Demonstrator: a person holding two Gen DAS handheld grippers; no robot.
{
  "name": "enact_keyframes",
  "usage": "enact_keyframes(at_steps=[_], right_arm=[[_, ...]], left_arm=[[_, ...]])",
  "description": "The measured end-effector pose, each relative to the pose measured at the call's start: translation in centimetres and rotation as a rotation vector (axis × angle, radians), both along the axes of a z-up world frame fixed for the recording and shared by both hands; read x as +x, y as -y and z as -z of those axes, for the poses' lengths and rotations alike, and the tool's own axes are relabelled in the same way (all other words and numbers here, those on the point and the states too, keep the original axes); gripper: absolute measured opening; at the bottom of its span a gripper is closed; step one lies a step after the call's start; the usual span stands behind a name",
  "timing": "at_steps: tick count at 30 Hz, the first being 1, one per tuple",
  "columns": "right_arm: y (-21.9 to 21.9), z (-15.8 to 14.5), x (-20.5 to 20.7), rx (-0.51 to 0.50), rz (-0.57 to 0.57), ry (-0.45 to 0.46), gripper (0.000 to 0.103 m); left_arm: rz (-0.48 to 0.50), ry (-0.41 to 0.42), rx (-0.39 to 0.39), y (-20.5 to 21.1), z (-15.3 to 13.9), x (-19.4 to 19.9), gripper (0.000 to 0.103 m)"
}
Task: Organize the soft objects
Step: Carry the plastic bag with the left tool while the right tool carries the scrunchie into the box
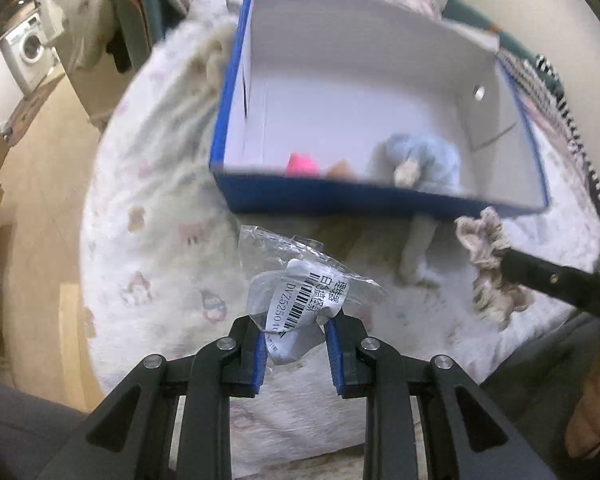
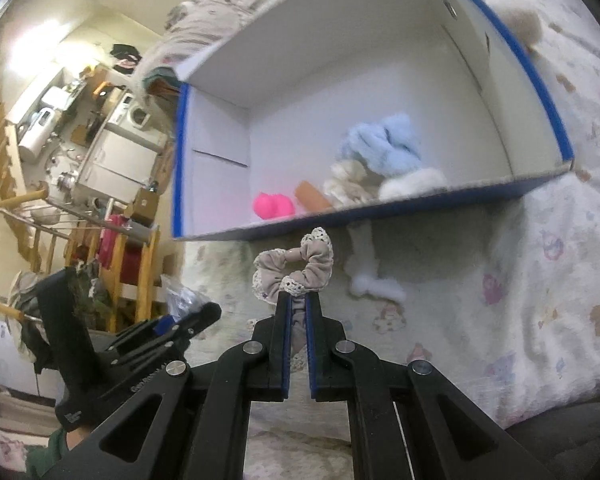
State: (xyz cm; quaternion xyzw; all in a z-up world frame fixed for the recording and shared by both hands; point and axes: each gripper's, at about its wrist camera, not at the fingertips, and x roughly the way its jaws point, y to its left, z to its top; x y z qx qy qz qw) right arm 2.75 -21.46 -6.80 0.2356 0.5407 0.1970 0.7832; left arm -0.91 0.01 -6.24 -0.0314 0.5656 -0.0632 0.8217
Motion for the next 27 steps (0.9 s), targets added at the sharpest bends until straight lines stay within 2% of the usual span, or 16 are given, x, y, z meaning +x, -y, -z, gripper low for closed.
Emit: enact_keyframes(at_steps=[4,8,13,20,24,27], right_arm=[[0.2,-2.5,0.5,0.006,-0.006,0.062,0.008],[0.7,-5.3,1.9,-0.003,0.007,0.141,0.008],[1.8,-6.7,3.9,-0.032,0.036,0.234,0.008],[2.5,-4.5,7.0,-0.069,0.067,0.218,0.008],[2.3,-2.8,7.8,-0.090,0.071,0.185,0.008],[1.9,-1.9,8.1,-0.105,0.060,0.171,0.008]], left_arm=[[-0.003,0.078,-0.016,-0.1,-3.5,0.0,0.022],[-0.023,0.139,-0.030,-0.5,-6.4,1.9,0.022],[-0.041,0.192,-0.017,0.0,-7.9,5.7,0.023],[-0.001,0.191,0.006,1.5,-6.9,9.6,0.023],[0.042,0.181,0.029,2.6,-4.6,11.1,0.023],[0.022,0.158,0.003,2.3,-2.7,11.7,0.023]])
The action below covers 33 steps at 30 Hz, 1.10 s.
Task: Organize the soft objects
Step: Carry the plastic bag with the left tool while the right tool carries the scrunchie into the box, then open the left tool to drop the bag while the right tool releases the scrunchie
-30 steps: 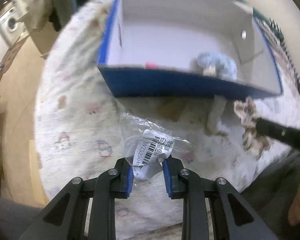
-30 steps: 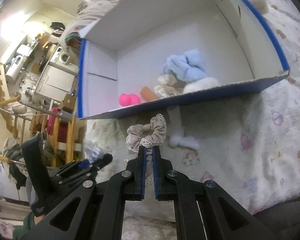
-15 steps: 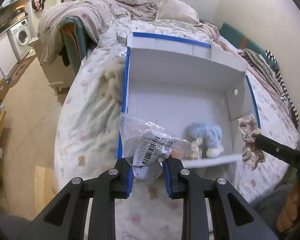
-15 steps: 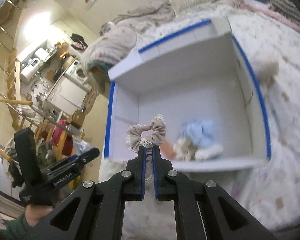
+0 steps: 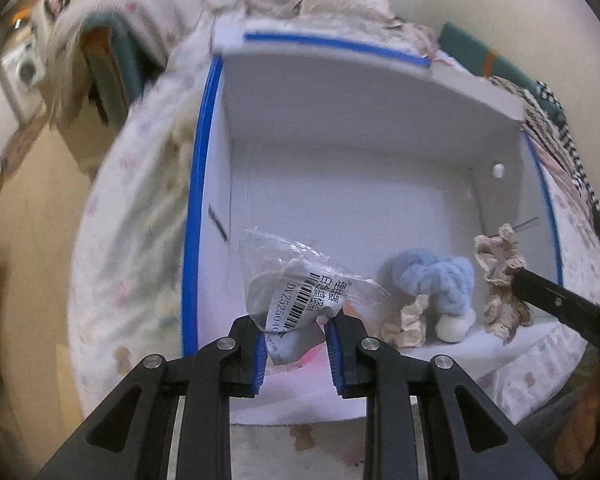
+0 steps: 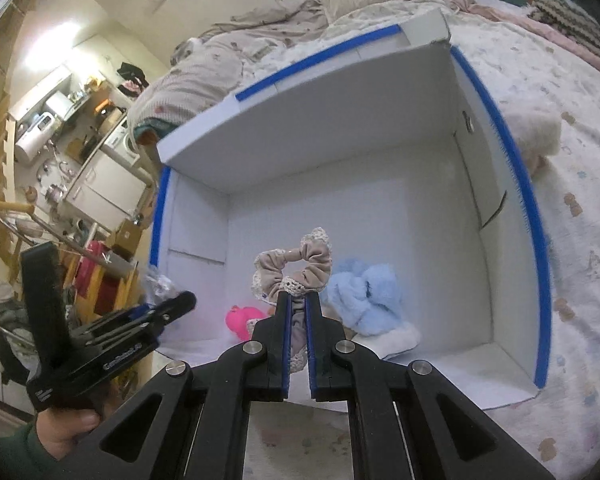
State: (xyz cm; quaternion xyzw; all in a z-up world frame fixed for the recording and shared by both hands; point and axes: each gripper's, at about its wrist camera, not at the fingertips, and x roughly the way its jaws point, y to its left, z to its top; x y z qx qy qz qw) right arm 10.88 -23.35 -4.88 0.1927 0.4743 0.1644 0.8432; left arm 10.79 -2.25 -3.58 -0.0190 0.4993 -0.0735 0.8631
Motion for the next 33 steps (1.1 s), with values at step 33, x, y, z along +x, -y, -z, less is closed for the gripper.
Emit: enact_keyframes(at_steps=[33], right_arm=[[-1.1,2.1,0.9,-0.063,0.000,-0.054,0.048]], left_arm=[[0.039,-0.045,-0.015,2.0,2.5,1.3,0.059]])
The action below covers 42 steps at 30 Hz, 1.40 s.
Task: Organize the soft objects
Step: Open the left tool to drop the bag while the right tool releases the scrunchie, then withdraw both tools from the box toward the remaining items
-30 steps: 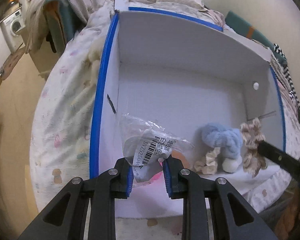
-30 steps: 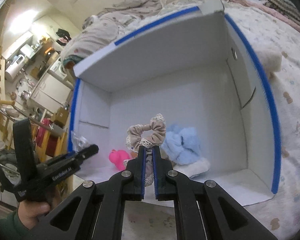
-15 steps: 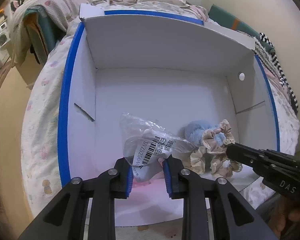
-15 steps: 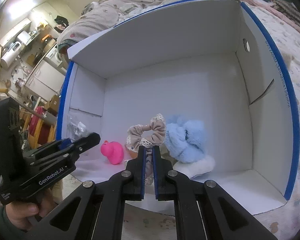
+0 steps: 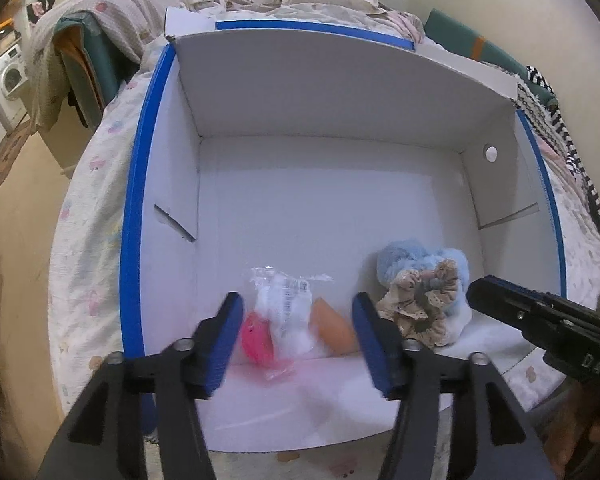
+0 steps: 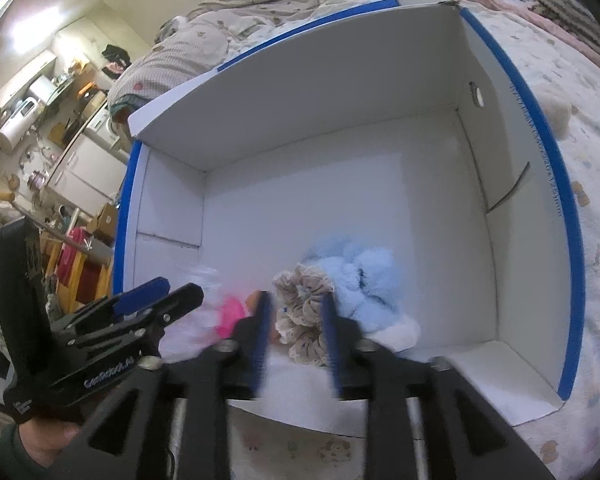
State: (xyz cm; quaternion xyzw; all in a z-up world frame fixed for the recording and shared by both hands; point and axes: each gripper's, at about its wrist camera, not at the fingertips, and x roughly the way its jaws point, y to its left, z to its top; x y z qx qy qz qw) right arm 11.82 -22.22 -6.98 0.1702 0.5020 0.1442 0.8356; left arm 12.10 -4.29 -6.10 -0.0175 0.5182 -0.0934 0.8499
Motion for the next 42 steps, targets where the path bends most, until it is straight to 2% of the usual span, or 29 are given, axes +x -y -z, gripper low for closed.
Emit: enact_keyframes(at_steps=[2,3,18,22,30,38,42], right_arm=[[0.1,-0.3,-0.1,0.006,0.015,0.020,0.078],[0.2,-0.5,-0.2,0.005,0.024,0.033,0.079],[0.5,-0.4,0.0,-0.006,0.042,0.018,0.079],[0.5,-0.6,-0.1,-0.009,0.045,0.022,0.079],[0.8,-1.1,-0.9,-0.012,0.060,0.039,0.079],[1.9,-2.3,-3.5,0.000,0.082,0.068,0.079],[2.1,-3.3,-5.0,-0.019,0.103,0.116,0.079]], left_arm=[[0.004,0.003,-0.004,0.1,-0.1,-0.1,0.061],[0.007,0.004,-0.005,0.2,-0.1,-0.1,0.061],[-0.019,-0.024,-0.026,-0.2,-0.5,0.0,0.061],[-0.021,0.018,0.000,-0.3,-1.4,-0.7,0.061],[-0.055,0.037,0.023,-2.0,-2.0,-1.9,0.061],[-0.059,0.064,0.009,-3.8,-3.3,-4.2,0.061],[-0.058,0.093,0.043,-3.8,-3.7,-5.7,0.061]])
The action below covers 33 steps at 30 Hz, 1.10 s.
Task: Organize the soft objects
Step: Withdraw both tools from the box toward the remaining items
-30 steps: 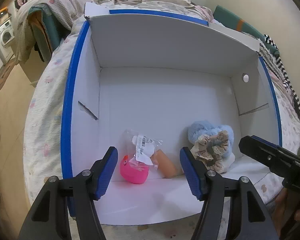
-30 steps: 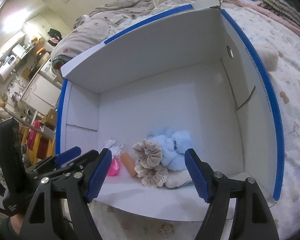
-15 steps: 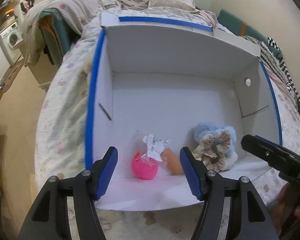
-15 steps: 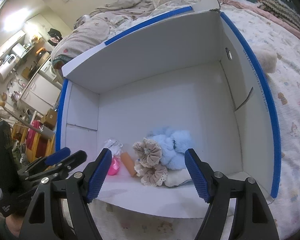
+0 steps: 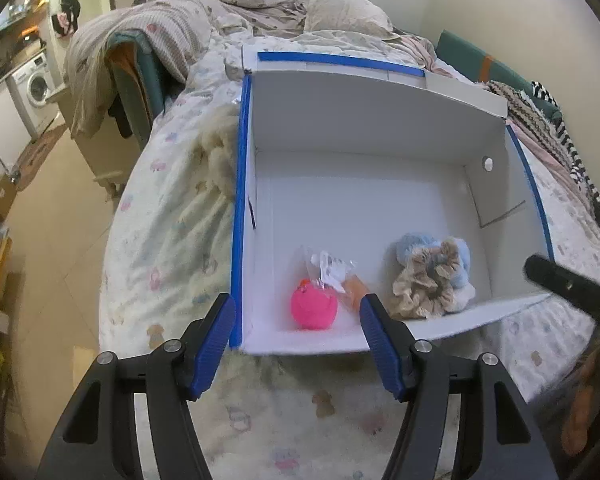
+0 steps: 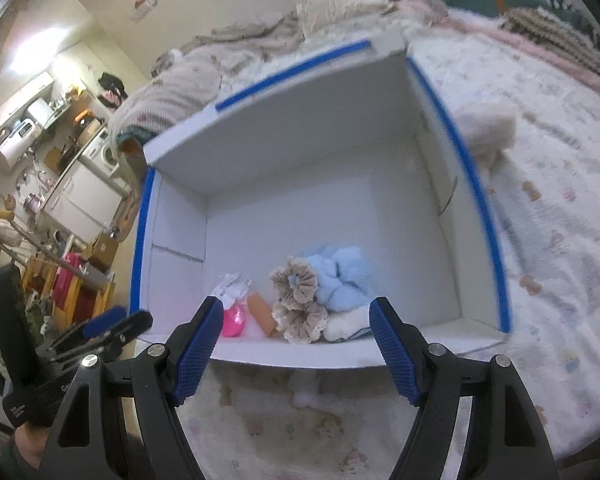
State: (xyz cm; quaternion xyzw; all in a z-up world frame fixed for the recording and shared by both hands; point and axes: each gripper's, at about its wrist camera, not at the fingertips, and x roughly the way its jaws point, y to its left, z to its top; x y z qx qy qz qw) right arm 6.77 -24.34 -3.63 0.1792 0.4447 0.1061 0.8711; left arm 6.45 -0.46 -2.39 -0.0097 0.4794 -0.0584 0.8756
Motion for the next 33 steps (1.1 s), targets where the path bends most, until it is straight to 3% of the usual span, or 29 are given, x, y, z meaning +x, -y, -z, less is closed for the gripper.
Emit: enact_keyframes(at_steps=[5,9,12,24,33], right_arm=[[0.2,-0.9,-2.2,0.040,-0.013,0.034,0.079],[-0.8,0.5,-3.8,0.072,-0.048,-0.039,0.079],[-1.6,1.6,-4.3,0.073,-0.064,-0.095,0.079],[-6.6,7.4,-0.2,-0.147,-0.164,-0.280,0.079],[-9.0,10.9,1.4,-0.230,-0.217,-0.328,0.079]], left_arm=[[-0.009,-0.020,-0.039,-0.9,0.2,-1.6,0.062],[-0.016,-0.036,-0.018,-1.6,0.9,-3.2,0.062],[-0.017,-0.073,-0.048,-2.2,1.5,-3.9,0.062],[-0.058,-0.105,-0.038,-2.6,2.5,-3.4,0.062],[-0.059,-0.127,-0.020,-2.4,3.3,-2.9,0.062]])
